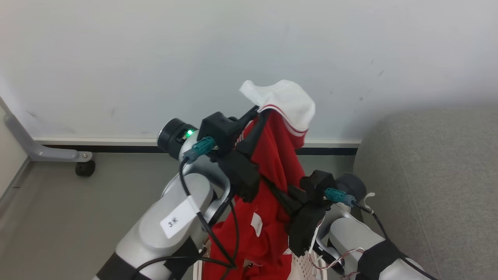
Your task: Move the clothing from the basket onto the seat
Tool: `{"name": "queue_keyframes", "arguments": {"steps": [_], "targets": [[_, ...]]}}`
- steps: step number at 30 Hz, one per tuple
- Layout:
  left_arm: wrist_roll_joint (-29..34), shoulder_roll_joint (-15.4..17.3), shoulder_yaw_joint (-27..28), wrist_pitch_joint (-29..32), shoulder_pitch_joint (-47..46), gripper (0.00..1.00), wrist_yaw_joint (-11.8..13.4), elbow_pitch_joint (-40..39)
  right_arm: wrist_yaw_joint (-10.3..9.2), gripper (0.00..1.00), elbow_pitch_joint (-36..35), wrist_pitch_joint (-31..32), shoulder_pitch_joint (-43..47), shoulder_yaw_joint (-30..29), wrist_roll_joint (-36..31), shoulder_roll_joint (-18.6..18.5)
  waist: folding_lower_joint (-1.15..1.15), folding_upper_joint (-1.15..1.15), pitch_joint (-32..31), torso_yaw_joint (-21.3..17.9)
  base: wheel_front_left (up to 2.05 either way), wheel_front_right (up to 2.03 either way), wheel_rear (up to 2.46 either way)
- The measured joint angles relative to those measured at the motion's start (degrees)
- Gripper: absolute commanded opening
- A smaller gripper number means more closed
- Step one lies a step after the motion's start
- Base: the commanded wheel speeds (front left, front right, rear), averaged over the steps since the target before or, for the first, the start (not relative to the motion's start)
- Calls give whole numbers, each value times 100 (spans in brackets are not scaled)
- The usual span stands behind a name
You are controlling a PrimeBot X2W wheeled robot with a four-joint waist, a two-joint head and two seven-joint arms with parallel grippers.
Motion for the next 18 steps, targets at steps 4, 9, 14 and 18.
{"name": "queue_keyframes", "arguments": {"steps": [4,9,14,18], "targets": [[-109,142,174,-34,182,40,56,89,0,0,100,0,-13,-159,55,-1,0,0,24,-121,0,0,0],[-175,296,352,-134,433,100,157,175,0,0,167,1,-98,-400,56,-8,0,0,44,-324,0,0,0],[-337,356,421,-247,749,100,199,174,0,0,91,1,-140,-630,56,-227,0,0,46,-592,0,0,0],[-365,410,422,-313,1077,100,199,136,-1,0,-82,0,-129,-767,54,-468,0,0,29,-772,0,0,0]]}}
